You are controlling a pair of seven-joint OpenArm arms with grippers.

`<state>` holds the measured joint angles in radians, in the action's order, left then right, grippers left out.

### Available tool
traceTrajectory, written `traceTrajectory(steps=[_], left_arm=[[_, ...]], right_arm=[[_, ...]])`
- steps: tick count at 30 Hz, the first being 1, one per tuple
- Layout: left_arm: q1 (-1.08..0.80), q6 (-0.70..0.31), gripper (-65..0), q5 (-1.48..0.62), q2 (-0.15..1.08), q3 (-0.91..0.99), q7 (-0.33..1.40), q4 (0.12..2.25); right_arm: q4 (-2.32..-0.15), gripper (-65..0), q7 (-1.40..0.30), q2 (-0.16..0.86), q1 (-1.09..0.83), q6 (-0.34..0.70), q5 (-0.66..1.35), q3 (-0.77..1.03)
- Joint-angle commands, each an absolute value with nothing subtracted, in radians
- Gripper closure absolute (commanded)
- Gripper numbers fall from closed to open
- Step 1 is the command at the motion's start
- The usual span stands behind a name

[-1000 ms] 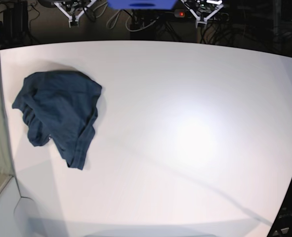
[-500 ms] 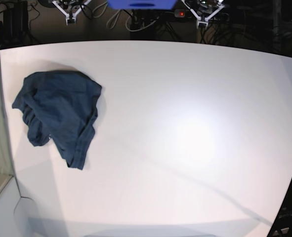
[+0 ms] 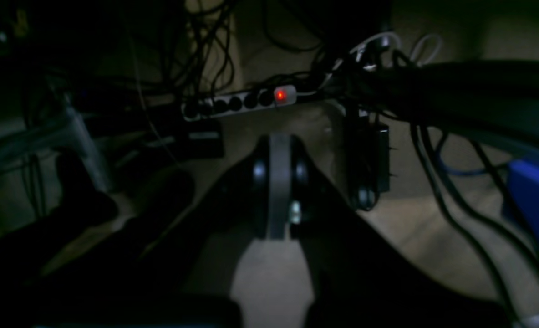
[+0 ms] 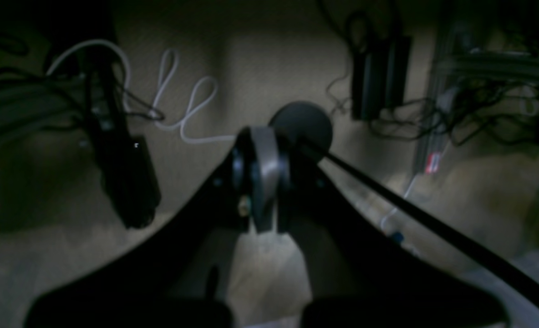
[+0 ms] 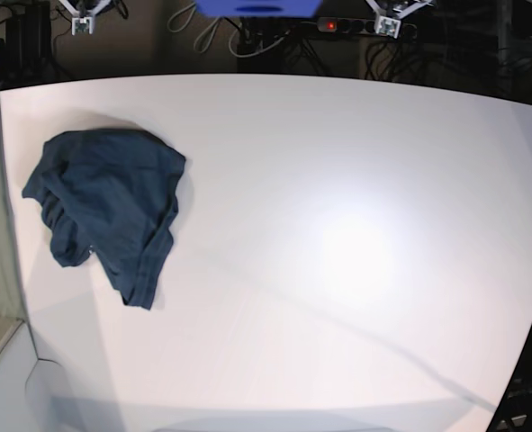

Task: Layout the t-shirt on the table in an organized manner, then fold the t-shirt properly

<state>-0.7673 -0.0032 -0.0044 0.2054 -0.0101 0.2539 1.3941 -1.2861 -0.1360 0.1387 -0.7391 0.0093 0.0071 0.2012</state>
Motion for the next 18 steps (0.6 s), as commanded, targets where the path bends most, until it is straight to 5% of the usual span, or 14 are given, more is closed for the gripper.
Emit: traceTrajectory(steps=[1,11,18], left_arm=[[-0.799,-0.004,0.0,-0.007,0.22,-0.007,0.24,1.442],[-0.941,0.002,0.0,-0.008,0.263,-0.001,0.24,1.876],[-0.906,0.002,0.0,-0.008,0.257,-0.001,0.24,1.985]], right_arm=[[-1.328,0.0,-0.128,0.143,-0.779,0.008,0.007,0.217],[-1.715,0.0,-0.139,0.148,-0.963,0.008,0.251,0.343],[-1.902,0.0,-0.139,0.143,-0.978,0.008,0.275,0.424]])
